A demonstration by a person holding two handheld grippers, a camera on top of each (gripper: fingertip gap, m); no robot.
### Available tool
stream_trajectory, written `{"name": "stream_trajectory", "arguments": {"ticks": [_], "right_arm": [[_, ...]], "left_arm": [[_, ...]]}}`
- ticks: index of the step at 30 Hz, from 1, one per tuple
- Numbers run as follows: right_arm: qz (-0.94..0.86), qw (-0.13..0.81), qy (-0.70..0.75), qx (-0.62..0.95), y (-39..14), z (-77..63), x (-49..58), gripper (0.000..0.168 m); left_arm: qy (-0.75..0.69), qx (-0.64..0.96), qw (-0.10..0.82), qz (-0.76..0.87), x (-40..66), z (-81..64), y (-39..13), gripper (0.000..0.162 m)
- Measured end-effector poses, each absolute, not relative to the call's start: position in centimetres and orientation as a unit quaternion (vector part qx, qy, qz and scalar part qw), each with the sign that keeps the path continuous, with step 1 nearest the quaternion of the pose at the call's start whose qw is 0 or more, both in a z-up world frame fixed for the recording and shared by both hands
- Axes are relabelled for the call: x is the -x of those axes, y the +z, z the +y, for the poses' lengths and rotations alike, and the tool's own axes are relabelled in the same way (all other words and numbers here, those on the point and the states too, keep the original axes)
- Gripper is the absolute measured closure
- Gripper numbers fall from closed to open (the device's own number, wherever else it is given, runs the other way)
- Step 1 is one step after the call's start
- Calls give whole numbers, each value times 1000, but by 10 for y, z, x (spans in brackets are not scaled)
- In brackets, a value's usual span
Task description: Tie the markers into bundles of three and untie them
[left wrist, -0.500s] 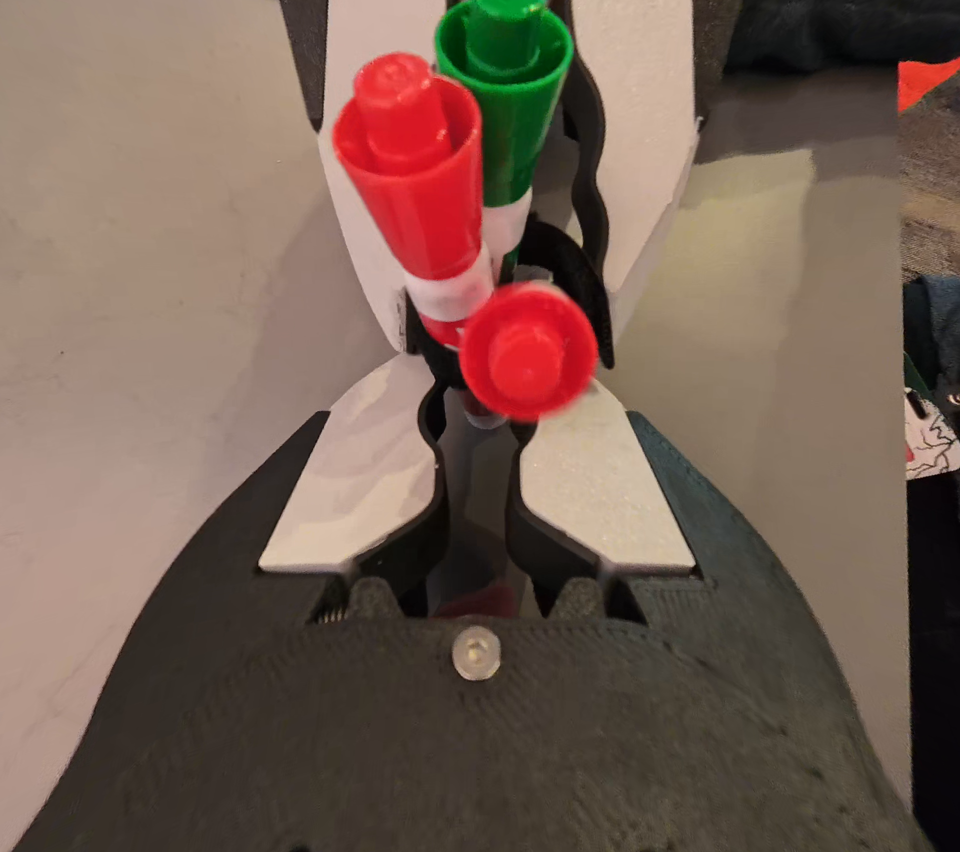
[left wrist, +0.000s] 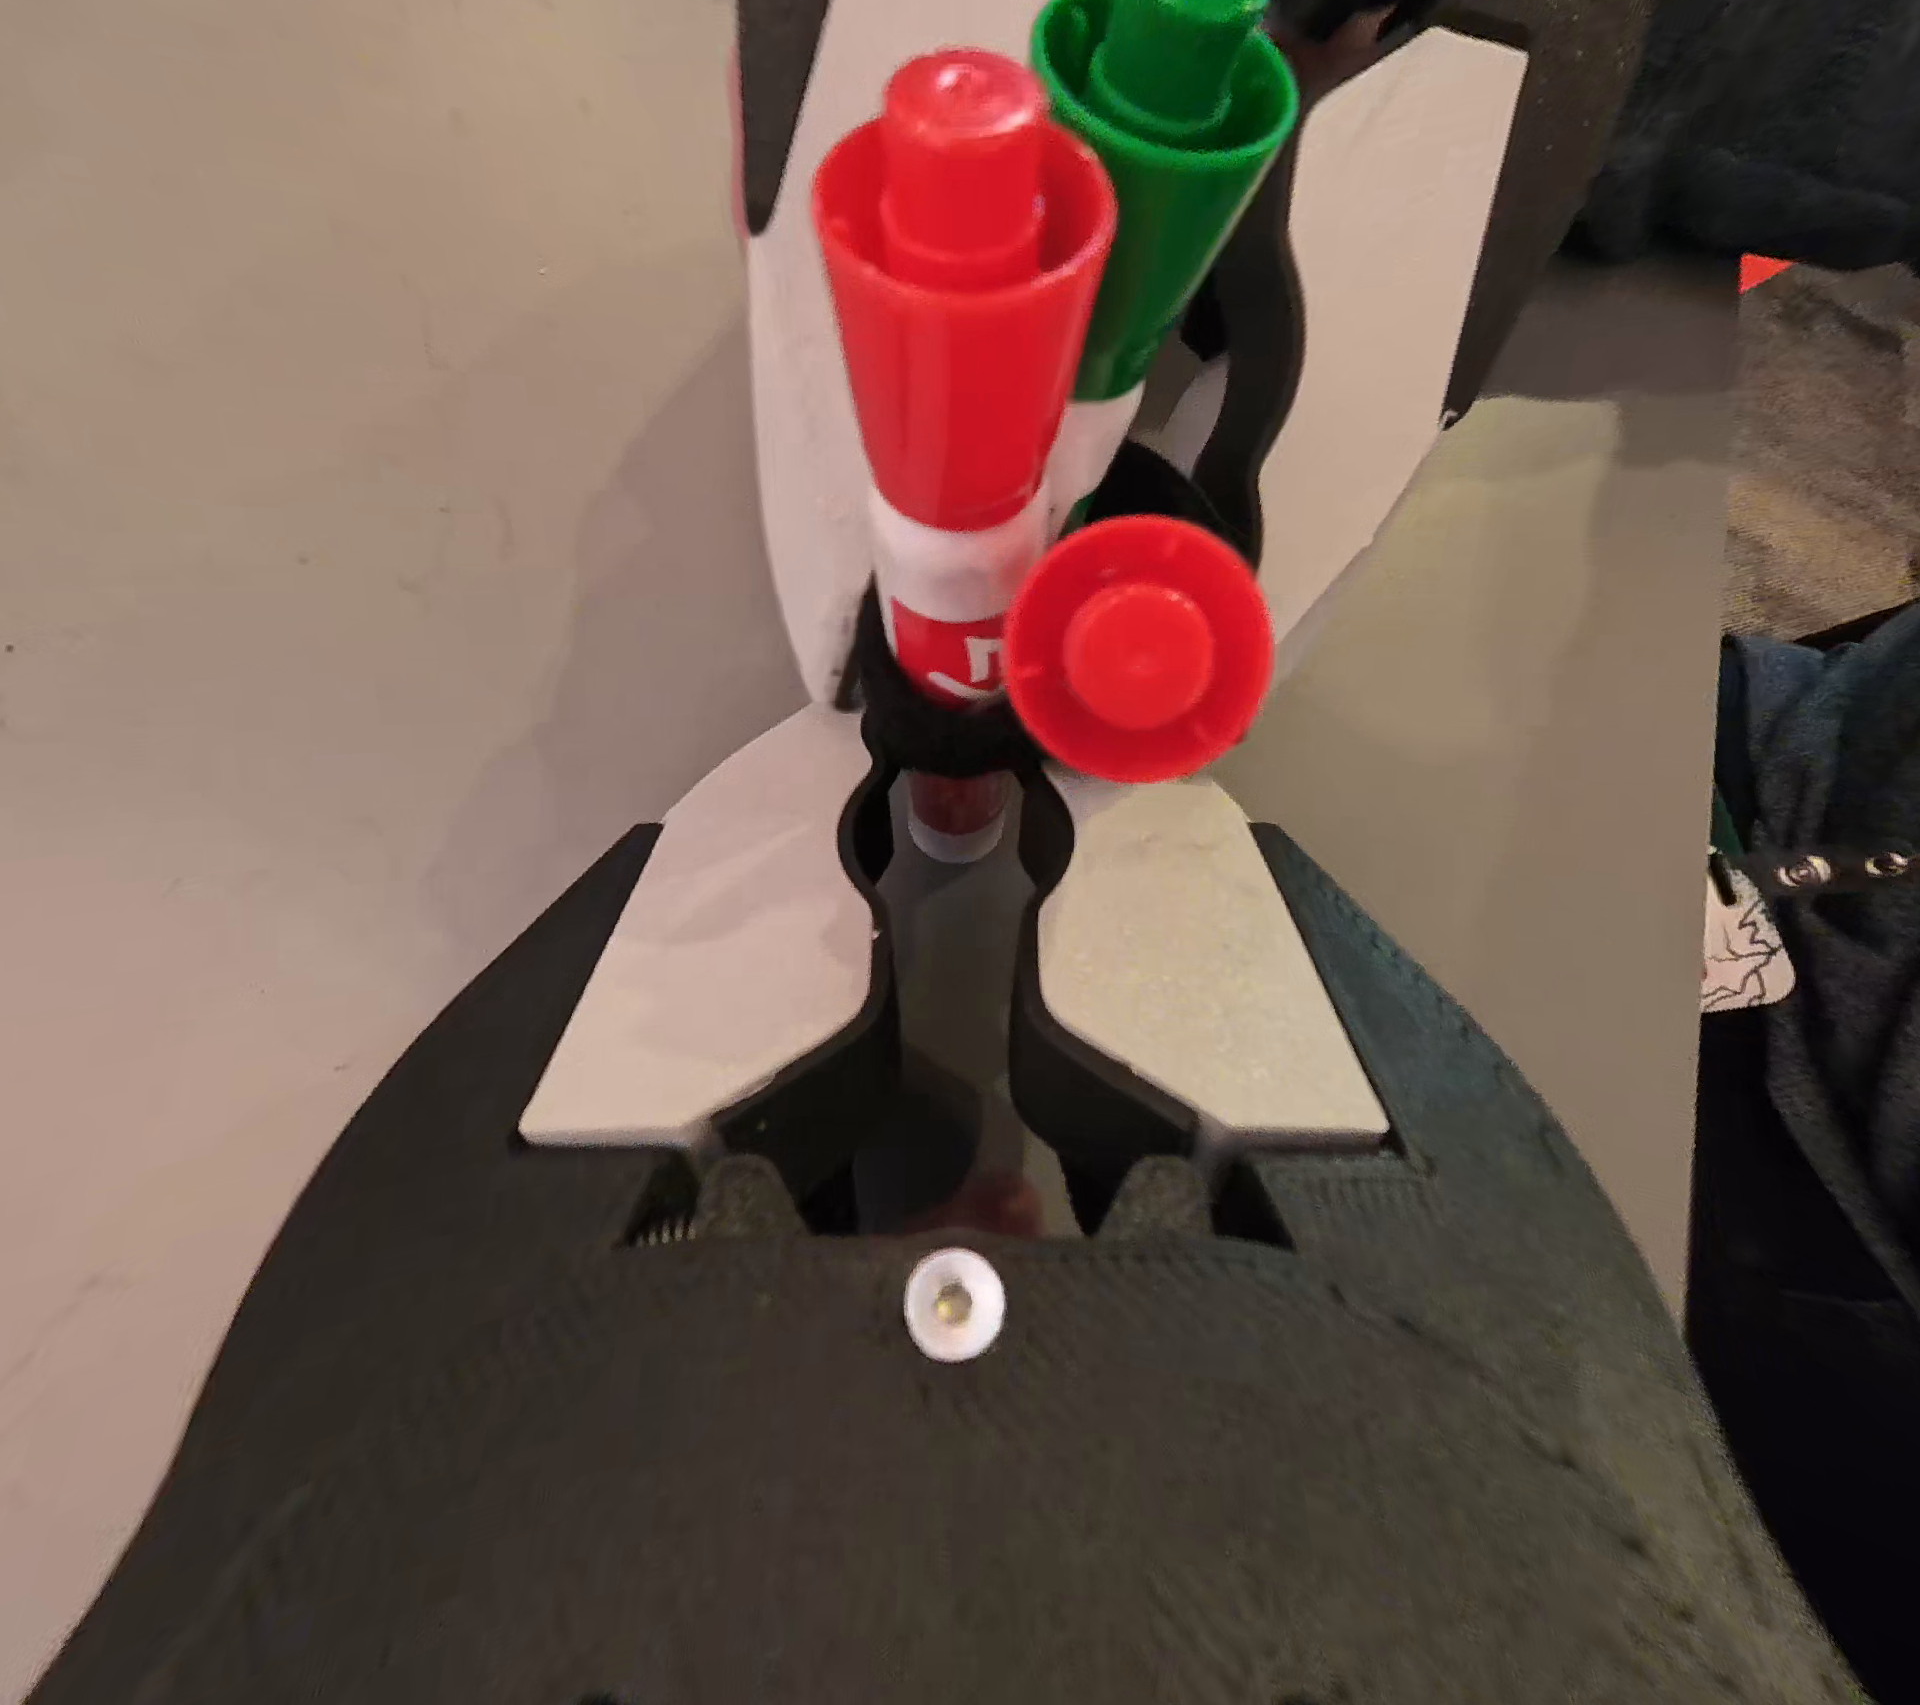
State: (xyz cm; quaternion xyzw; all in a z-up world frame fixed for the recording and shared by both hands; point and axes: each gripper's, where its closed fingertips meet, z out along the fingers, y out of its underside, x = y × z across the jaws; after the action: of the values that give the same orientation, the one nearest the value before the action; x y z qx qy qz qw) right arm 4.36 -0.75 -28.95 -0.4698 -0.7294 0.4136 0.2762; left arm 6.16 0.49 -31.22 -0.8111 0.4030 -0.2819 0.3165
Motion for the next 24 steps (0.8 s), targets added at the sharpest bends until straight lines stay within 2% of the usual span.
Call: {"name": "stream_trajectory", "arguments": {"ticks": [11,14,17,24], "right_arm": [[-664,290,499,475,-262,-3,-47,127],[-628,301,538,476,-248,4,-51,130],[-589,307,577,475,-236,14,-56,136],[-608,324,545,477,-241,14,-55,136]], "left_arm": [[-347,778,355,384,-67,9,-284,141],[-364,765,374,378,-65,10,-270,135],[-383,745,403,369,-62,11,-252,139],[-321,741,418,416,-67,14,-260,141]]}}
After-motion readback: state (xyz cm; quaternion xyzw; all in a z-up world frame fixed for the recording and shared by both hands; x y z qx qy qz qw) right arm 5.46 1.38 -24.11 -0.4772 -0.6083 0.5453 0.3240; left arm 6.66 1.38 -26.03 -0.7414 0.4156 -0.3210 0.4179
